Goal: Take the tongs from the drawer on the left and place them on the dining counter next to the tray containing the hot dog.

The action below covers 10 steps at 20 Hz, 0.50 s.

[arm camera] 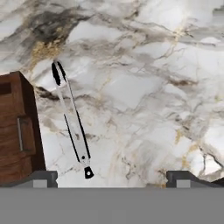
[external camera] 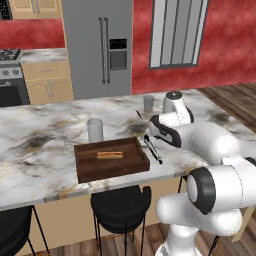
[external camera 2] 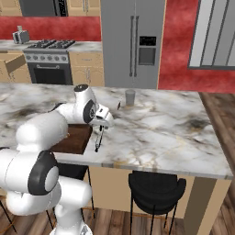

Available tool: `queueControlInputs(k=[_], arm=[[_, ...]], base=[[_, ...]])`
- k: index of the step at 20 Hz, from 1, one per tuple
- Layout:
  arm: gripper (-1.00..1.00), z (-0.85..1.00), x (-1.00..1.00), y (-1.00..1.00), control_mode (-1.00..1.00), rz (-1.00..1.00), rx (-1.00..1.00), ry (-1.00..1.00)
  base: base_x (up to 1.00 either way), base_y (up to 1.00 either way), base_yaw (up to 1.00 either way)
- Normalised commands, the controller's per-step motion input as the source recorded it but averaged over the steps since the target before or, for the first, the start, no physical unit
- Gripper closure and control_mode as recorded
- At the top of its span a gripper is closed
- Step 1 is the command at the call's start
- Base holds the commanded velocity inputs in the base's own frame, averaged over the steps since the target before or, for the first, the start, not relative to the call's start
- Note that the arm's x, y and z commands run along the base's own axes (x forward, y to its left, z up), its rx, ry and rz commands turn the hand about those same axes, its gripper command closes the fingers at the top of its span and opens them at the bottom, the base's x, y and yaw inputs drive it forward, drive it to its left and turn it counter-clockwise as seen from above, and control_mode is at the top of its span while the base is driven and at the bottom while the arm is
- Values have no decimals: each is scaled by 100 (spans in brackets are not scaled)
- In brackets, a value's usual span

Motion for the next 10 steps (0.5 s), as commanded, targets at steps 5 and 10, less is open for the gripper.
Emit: queueControlInputs(k=[5,10], arm=[[-100,75,-27,0,-100,0,0,-11],[-100,54,-31,0,-100,0,0,-12]], base=[[0,0,0],[0,0,0]])
